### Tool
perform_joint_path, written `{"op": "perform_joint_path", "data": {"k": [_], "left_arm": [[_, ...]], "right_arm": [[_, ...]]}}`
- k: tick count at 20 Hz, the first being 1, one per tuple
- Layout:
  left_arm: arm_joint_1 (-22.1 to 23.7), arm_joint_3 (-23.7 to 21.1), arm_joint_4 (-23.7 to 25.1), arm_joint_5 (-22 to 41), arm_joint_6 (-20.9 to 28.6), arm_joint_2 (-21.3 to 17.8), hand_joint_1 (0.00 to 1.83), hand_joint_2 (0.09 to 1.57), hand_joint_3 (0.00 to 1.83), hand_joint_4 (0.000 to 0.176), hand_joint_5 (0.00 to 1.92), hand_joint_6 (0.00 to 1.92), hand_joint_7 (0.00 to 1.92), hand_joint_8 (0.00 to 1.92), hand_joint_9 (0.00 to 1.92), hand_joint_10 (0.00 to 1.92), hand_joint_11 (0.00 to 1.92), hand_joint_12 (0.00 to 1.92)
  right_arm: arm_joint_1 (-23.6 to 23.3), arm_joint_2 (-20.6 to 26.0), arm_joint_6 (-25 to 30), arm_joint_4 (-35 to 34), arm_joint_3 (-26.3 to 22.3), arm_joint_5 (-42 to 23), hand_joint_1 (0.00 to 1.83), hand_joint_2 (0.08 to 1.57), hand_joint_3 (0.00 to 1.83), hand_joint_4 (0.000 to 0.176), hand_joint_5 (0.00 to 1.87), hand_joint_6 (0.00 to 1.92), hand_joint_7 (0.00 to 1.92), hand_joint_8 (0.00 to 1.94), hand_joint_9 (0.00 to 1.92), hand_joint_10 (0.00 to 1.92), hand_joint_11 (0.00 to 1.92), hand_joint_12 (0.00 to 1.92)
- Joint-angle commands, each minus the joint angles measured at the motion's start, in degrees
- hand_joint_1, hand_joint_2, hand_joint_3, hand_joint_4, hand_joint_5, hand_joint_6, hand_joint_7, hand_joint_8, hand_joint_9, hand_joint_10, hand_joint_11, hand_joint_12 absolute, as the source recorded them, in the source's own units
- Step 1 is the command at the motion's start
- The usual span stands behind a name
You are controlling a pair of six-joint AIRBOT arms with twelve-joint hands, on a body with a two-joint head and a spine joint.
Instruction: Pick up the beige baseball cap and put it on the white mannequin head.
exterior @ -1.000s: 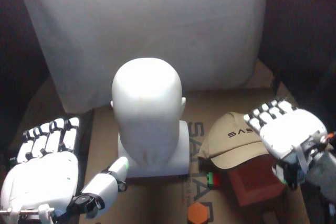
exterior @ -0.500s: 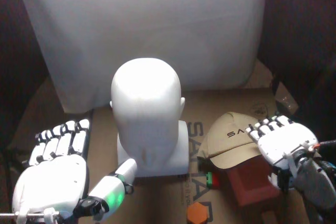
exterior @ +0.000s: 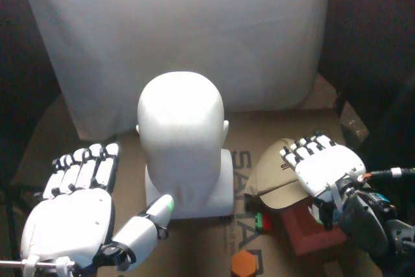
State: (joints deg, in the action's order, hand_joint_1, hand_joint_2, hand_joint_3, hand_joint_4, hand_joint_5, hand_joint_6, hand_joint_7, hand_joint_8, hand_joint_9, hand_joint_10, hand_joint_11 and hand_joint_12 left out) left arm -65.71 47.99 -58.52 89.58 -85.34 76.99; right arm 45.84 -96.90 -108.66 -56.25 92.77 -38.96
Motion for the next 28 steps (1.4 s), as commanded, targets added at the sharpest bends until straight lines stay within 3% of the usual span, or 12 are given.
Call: {"op": "perform_joint_path", "data": {"k": [1,9,15,28], "left_arm": [[-0.01,0.51,3.80,5.64,0.52,0.19,0.00,1.13,0.00,0.000,0.06,0.01,0.00,0.00,0.00,0.00,0.04,0.02],[-0.54,0.51,4.03,5.64,2.44,0.87,0.00,1.13,0.00,0.000,0.07,0.01,0.00,0.00,0.00,0.00,0.03,0.02],[-0.74,0.69,4.14,5.64,3.66,0.98,0.00,1.14,0.00,0.000,0.05,0.00,0.00,0.00,0.00,0.00,0.01,0.03],[-1.40,1.15,4.23,4.57,6.56,1.44,0.00,1.14,0.00,0.000,0.07,0.00,0.01,0.00,0.00,0.00,0.04,0.06]], "right_arm": [[-0.43,0.08,0.04,1.37,0.51,-4.40,1.12,1.15,0.00,0.000,0.16,0.00,0.17,0.00,0.13,0.01,0.00,0.43],[-0.19,0.12,0.18,1.44,1.79,-1.95,1.14,1.11,0.00,0.000,0.22,0.01,0.24,0.01,0.21,0.01,0.00,0.61],[0.95,-0.09,1.24,4.84,3.02,-1.58,1.13,1.12,0.00,0.000,0.22,0.00,0.24,0.00,0.19,0.00,0.00,0.56],[2.19,-1.81,3.22,5.85,7.36,-0.25,1.10,1.12,0.00,0.000,0.24,0.00,0.27,0.00,0.23,0.01,0.00,0.67]]}}
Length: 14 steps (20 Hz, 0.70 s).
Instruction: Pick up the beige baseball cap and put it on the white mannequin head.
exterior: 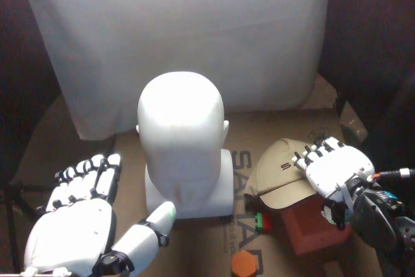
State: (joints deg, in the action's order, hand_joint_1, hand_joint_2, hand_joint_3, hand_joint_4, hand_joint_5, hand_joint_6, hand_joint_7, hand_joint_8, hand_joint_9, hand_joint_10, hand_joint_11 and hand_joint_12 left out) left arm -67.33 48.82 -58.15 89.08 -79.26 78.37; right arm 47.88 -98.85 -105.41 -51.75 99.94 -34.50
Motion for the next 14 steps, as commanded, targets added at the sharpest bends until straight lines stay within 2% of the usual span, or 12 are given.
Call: {"op": "perform_joint_path", "data": {"k": [1,6,7,8,11,12,13,14], "left_arm": [[0.19,0.60,4.40,4.34,0.75,0.09,0.00,1.14,0.00,0.000,0.07,0.00,0.00,0.00,0.00,0.00,0.03,0.05],[0.79,3.04,5.08,1.21,0.79,0.88,0.00,1.14,0.00,0.000,0.07,0.00,0.00,0.00,0.00,0.00,0.02,0.05],[0.90,3.68,5.21,1.20,0.70,1.31,0.00,1.14,0.00,0.000,0.10,0.00,0.02,0.00,0.02,0.00,0.00,0.20],[0.90,4.32,5.50,1.20,0.56,1.62,0.00,1.14,0.00,0.000,0.10,0.00,0.03,0.00,0.02,0.00,0.00,0.26],[1.23,6.58,6.48,0.09,0.79,2.38,0.00,1.14,0.00,0.000,0.09,0.00,0.03,0.00,0.02,0.00,0.00,0.28],[1.38,6.98,6.50,-0.42,0.80,2.49,0.00,1.14,0.00,0.000,0.08,0.01,0.00,0.00,0.00,0.00,0.00,0.16],[1.43,7.10,6.50,-0.65,0.81,2.52,0.00,1.14,0.00,0.000,0.08,0.01,0.00,0.00,0.00,0.00,0.00,0.16],[1.58,7.68,6.73,-1.33,0.98,2.68,0.00,1.14,0.00,0.000,0.06,0.00,0.00,0.00,0.00,0.00,0.00,0.04]], "right_arm": [[0.22,-0.12,0.21,1.35,0.73,-4.72,1.09,1.13,0.00,0.000,0.25,0.00,0.27,0.01,0.24,0.01,0.00,0.68],[0.35,-1.29,1.34,1.37,3.17,-4.29,1.08,1.13,0.00,0.000,0.28,0.01,0.31,0.01,0.26,0.01,0.00,0.69],[0.27,-1.31,1.45,1.37,3.31,-4.28,1.08,1.13,0.00,0.000,0.29,0.01,0.31,0.01,0.27,0.01,0.00,0.70],[0.21,-1.32,1.46,1.37,3.37,-4.28,1.08,1.13,0.00,0.000,0.29,0.01,0.33,0.01,0.28,0.01,0.00,0.73],[0.04,-1.40,1.73,1.37,3.60,-4.18,1.07,1.13,0.00,0.000,0.30,0.01,0.33,0.01,0.28,0.01,0.00,0.75],[0.01,-1.43,1.73,1.37,3.61,-4.12,1.06,1.14,0.00,0.000,0.27,0.01,0.32,0.01,0.27,0.00,0.00,0.66],[0.00,-1.44,1.73,1.37,3.61,-4.10,1.06,1.14,0.00,0.000,0.27,0.01,0.32,0.01,0.27,0.00,0.00,0.66],[-0.02,-1.46,1.74,1.37,3.60,-4.05,1.01,1.17,0.01,0.000,0.27,0.01,0.30,0.00,0.25,0.00,0.00,0.58]]}}
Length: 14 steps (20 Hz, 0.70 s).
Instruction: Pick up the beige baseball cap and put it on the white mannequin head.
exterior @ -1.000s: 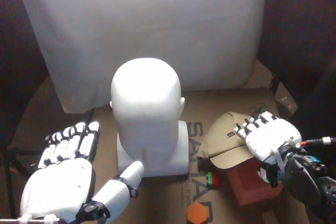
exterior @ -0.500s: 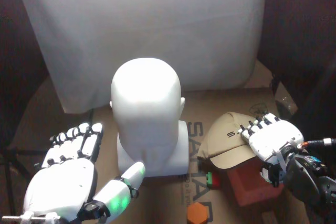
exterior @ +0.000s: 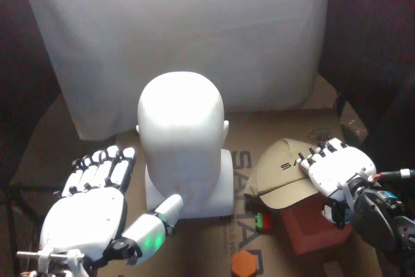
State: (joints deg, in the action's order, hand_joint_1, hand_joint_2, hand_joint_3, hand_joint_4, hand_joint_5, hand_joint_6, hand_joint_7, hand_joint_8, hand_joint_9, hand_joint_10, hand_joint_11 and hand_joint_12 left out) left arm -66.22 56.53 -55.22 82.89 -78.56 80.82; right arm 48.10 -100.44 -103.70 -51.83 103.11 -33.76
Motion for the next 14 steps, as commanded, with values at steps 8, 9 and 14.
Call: {"op": "perform_joint_path", "data": {"k": [8,9,14], "left_arm": [[1.31,2.94,3.66,2.60,2.71,0.88,0.00,1.14,0.00,0.000,0.03,0.00,0.00,0.00,0.00,0.00,0.03,0.04],[1.24,2.89,3.67,2.60,2.81,0.85,0.00,1.14,0.00,0.000,0.03,0.00,0.00,0.00,0.00,0.00,0.04,0.05],[0.60,2.21,3.39,3.14,3.08,0.85,0.00,1.14,0.00,0.000,0.04,0.00,0.00,0.00,0.00,0.00,0.00,0.03]], "right_arm": [[-1.02,-0.10,0.80,1.47,1.21,-6.68,1.03,1.17,0.00,0.000,0.41,0.02,0.47,0.02,0.41,0.03,0.00,1.01],[-1.06,-0.12,1.15,1.47,1.39,-6.73,1.03,1.18,0.00,0.000,0.52,0.03,0.59,0.02,0.52,0.04,0.07,1.15],[-1.08,-0.14,1.86,1.47,1.67,-7.25,1.34,1.14,0.01,0.000,0.78,1.08,1.06,0.94,0.85,1.16,0.53,1.54]]}}
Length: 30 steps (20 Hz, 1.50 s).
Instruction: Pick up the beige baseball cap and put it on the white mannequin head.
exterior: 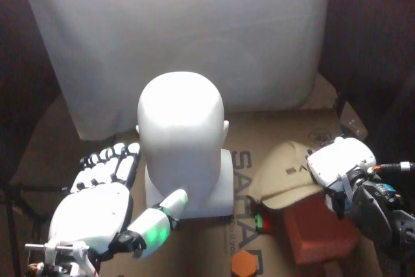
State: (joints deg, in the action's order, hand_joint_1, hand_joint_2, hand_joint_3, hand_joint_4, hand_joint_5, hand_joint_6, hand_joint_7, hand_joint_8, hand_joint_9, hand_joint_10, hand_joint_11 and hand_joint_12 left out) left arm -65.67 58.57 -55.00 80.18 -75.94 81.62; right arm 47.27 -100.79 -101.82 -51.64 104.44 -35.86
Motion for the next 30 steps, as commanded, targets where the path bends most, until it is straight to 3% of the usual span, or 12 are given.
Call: {"op": "perform_joint_path", "data": {"k": [1,5,10,16,24,26,30], "left_arm": [[-0.06,0.08,3.13,6.12,0.51,0.04,0.00,1.14,0.00,0.000,0.03,0.00,0.00,0.00,0.00,0.00,0.00,0.02],[-0.27,0.08,3.01,6.63,0.85,0.04,0.00,1.14,0.00,0.000,0.06,0.01,0.00,0.00,0.00,0.00,0.06,0.04],[-0.28,-0.04,3.04,7.05,0.85,0.04,0.00,1.14,0.00,0.000,0.05,0.00,0.01,0.00,0.01,0.00,0.05,0.05],[-0.40,0.05,3.18,7.26,0.86,0.06,0.00,1.14,0.00,0.000,0.05,0.00,0.02,0.01,0.02,0.01,0.06,0.07],[0.08,2.32,3.29,7.10,2.58,0.54,0.00,1.14,0.00,0.000,0.03,0.00,0.00,0.00,0.00,0.00,0.03,0.09],[0.27,2.52,3.16,6.77,2.57,0.59,0.00,1.14,0.00,0.000,0.04,0.00,0.01,0.00,0.02,0.00,0.00,0.22],[0.03,2.50,2.85,6.78,2.57,0.72,0.00,1.14,0.00,0.000,0.03,0.00,0.00,0.00,0.00,0.00,0.00,0.15]], "right_arm": [[-0.24,0.18,0.57,1.27,0.34,-6.50,1.27,1.12,0.00,0.000,0.86,1.01,1.09,0.97,0.86,1.11,0.53,1.57],[-0.43,0.16,2.22,1.26,0.52,-9.78,1.24,1.12,0.00,0.000,0.88,1.01,1.06,1.05,0.84,1.11,0.46,1.59],[-1.27,-0.33,2.84,1.50,1.81,-15.26,1.26,1.11,0.00,0.000,0.93,0.91,1.08,1.05,0.86,1.11,0.52,1.57],[-4.43,-0.60,4.01,4.77,3.55,-28.81,1.26,1.11,0.00,0.000,0.92,0.92,1.08,1.04,0.85,1.10,0.50,1.56],[-8.18,-0.51,6.13,17.22,3.40,-44.34,1.26,1.11,0.00,0.000,0.91,0.93,1.08,1.04,0.84,1.08,0.53,1.56],[-11.10,-0.55,7.41,20.87,3.39,-49.65,1.26,1.11,0.00,0.000,0.90,0.94,1.08,1.05,0.84,1.08,0.54,1.57],[-14.38,-0.77,9.85,24.88,2.62,-54.37,1.26,1.11,0.00,0.000,0.90,0.95,1.07,1.05,0.84,1.08,0.52,1.57]]}}
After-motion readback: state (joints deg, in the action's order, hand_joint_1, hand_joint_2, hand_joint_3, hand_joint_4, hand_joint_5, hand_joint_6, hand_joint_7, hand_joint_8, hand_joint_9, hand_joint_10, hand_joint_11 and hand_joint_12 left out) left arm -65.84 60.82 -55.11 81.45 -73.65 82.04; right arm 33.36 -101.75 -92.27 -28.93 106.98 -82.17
